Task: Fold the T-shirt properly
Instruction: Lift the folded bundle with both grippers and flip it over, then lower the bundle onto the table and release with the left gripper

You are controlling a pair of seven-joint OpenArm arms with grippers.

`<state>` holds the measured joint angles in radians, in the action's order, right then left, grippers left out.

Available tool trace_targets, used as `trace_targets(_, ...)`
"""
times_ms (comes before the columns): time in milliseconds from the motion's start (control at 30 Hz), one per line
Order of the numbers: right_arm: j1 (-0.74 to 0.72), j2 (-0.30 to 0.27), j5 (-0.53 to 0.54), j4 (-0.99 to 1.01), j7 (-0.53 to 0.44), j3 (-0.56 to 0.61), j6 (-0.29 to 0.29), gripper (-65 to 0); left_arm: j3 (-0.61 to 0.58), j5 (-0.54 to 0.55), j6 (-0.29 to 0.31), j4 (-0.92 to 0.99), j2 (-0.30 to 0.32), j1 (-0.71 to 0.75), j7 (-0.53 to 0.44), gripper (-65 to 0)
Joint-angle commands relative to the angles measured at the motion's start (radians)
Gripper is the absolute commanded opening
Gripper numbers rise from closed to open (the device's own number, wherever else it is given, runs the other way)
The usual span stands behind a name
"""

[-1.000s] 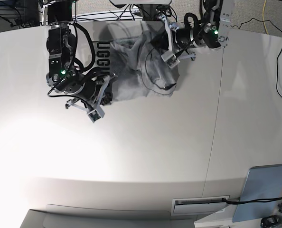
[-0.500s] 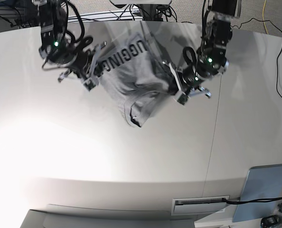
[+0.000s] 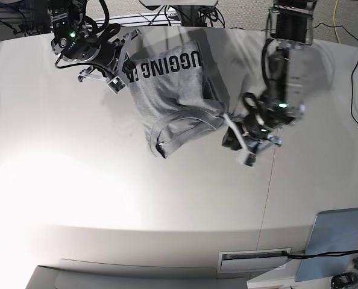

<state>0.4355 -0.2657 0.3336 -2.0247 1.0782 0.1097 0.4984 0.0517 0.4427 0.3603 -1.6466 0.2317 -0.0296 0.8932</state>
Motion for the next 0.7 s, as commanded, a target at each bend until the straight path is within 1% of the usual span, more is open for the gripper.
trace_targets(0, -0.001, -0.006, 0.006, -0.019, -0.022, -0.004, 0.003, -65.0, 0.035, 0.089, 0.032, -0.021, 0.017, -0.018, 0.048, -40.1)
trace_targets(33, -0.001, -0.006, 0.006, -0.019, -0.025, -0.004, 0.003, -65.0, 0.066, 0.164, 0.054, -0.021, 0.024, -0.017, 0.116, -37.6)
trace_targets(67, -0.001, -0.006, 0.006, -0.019, -0.027, -0.004, 0.003, -65.0, 0.093, 0.217, 0.066, -0.021, 0.029, -0.01, 0.169, -36.0)
trace_targets(100, -0.001, -0.006, 0.006, -0.019, -0.027, -0.004, 0.003, -65.0, 0.116, 0.246, 0.073, -0.02, 0.035, 0.005, 0.19, -35.5)
trace_targets(167, -0.001, -0.006, 0.006, -0.019, -0.027, -0.004, 0.003, -65.0, 0.144, 0.282, 0.081, -0.02, 0.043, 0.048, 0.191, -35.5)
trace_targets(233, -0.001, -0.006, 0.005, -0.019, -0.027, -0.004, 0.003, -65.0, 0.148, 0.335, 0.089, -0.019, 0.046, 0.088, 0.192, -35.5)
trace_targets(333, -0.001, -0.006, 0.005, -0.019, -0.029, -0.004, 0.003, -65.0, 0.14, 0.455, 0.13, -0.008, 0.045, 0.128, 0.216, -35.6)
trace_targets(433, -0.001, -0.006, 0.005, -0.019, -0.028, -0.004, 0.003, -65.0, 0.127, 0.487, 0.136, 0.023, 0.045, 0.134, 0.214, -35.6)
trace_targets(533, -0.001, -0.006, -0.016, -0.019, -0.028, -0.004, 0.003, -65.0, 0.126, 0.549, 0.131, 0.074, 0.044, 0.117, 0.216, -35.6)
trace_targets(667, -0.001, -0.006, -0.041, -0.019, -0.028, -0.004, 0.003, -65.0, 0.126, 0.58, 0.131, 0.18, 0.033, 0.074, 0.235, -35.6)
